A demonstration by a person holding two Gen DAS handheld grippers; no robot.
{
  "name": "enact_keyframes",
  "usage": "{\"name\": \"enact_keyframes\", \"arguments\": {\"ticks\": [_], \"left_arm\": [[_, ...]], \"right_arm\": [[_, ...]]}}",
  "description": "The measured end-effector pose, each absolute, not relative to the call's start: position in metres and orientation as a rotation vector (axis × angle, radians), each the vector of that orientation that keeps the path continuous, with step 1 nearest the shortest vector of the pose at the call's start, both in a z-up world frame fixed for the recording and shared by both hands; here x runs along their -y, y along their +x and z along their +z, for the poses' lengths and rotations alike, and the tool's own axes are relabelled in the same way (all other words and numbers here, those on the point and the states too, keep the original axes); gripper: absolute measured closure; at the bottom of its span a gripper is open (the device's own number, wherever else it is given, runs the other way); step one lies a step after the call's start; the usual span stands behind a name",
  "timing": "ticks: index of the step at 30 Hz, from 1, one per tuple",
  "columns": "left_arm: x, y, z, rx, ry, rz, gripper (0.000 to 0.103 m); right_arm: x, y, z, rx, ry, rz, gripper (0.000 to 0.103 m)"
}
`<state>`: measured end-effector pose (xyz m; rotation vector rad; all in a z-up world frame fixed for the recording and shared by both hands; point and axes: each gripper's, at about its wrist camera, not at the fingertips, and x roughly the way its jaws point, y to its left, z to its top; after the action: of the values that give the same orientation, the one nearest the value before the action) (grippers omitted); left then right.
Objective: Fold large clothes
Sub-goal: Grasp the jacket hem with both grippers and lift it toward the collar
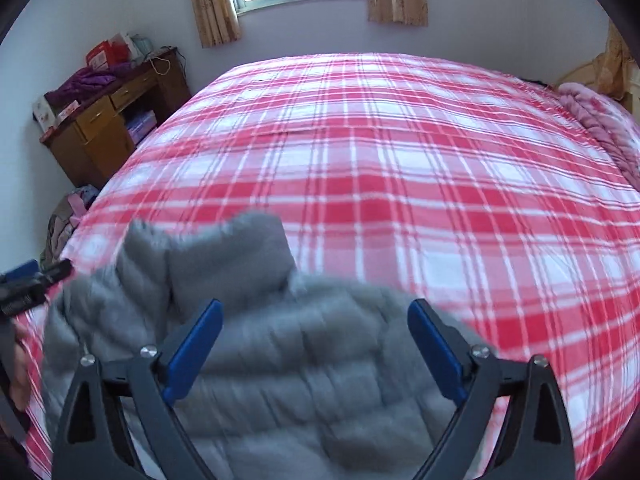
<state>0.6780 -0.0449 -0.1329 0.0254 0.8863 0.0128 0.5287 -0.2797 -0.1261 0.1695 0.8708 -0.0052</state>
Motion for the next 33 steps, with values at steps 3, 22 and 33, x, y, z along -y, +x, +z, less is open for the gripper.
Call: {"name": "enact_keyframes", "arguments": {"ticks": [3, 22, 33], "left_arm": [[0.059, 0.716, -0.139, -0.919, 0.021, 0.007, 0.001], [0.073, 0.661, -0.14, -0.933, 0.17, -0.29, 0.093], [0.065, 0.553, -0.148, -0.76, 0.331, -0.346, 0.095]], "right_arm": [[0.276, 0.571, -0.124, -0.905, 0.221, -0.01, 0.007], [0.265, 0.598, -0.146, -1.061, 0.071, 0.098, 0.093], [0.279, 0.49, -0.14, -0.957, 0.016, 0.117, 0.097]]}}
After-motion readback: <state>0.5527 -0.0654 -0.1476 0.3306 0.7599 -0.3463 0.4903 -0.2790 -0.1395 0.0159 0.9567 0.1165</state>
